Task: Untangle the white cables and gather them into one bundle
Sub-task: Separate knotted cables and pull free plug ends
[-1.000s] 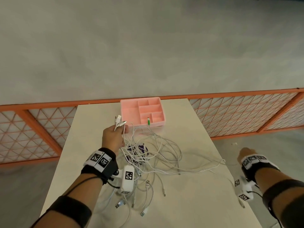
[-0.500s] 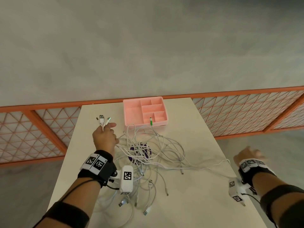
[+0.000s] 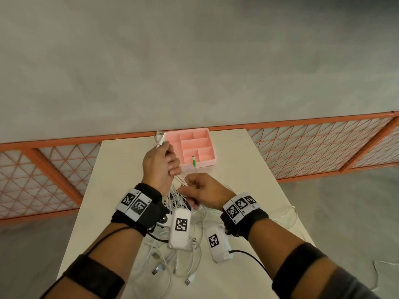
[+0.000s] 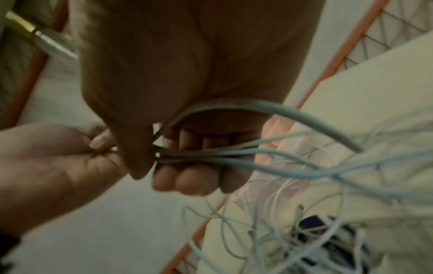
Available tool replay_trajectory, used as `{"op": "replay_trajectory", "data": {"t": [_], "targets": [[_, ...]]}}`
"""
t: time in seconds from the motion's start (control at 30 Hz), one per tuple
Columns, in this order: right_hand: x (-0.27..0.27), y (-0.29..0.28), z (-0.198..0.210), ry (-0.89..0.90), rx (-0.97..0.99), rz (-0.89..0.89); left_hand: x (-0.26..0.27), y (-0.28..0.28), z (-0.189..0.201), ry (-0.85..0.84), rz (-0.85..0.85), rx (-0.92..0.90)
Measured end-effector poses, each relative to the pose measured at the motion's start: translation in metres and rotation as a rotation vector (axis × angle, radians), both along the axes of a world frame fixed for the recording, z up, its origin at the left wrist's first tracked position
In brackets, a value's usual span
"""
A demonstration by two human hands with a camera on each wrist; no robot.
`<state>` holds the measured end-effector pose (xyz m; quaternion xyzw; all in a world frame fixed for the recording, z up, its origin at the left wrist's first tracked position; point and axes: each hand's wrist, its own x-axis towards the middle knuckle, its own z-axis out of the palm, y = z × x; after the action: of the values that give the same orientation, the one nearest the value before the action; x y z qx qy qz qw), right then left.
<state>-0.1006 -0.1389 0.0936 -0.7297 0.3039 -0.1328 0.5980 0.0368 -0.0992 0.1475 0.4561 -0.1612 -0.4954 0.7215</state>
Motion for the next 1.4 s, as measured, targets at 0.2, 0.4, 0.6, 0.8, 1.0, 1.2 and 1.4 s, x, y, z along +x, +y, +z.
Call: {"op": "replay_trajectory", "data": {"t": [0.2,0.4,0.6,0.8,1.0,1.2,1.4], "targets": [[-0.047,-0.024,-0.032,0.414,-0.369,-0.017,0.017,0.0,-0.006,0.078,0.056,0.035],[-0.165,-0.046,-0.086,0.883,-0.366,-0.213,0.048,0.002,0.004,0.101,0.145,0.048],[-0.248,-0.072,-0.083,1.075,-0.485,-0.387,0.032,-0.001,-0.023,0.07,0.068,0.134],[-0.291,-0.1,-0.057,1.243,-0.72,-0.748,-0.005,0.007,-0.049,-0.118,-0.226,0.229],[-0.292,-0.096,-0.082,1.37,-0.531,-0.727,-0.036,0.01,-0.053,-0.157,-0.342,0.229],[-0.3,-0.07,-0.149,1.366,-0.211,-0.487,-0.028,0.009,-0.05,-0.088,-0.319,0.196],[-0.29,-0.063,-0.152,1.403,-0.146,-0.404,-0.02,0.01,-0.057,0.131,-0.291,0.129]]}}
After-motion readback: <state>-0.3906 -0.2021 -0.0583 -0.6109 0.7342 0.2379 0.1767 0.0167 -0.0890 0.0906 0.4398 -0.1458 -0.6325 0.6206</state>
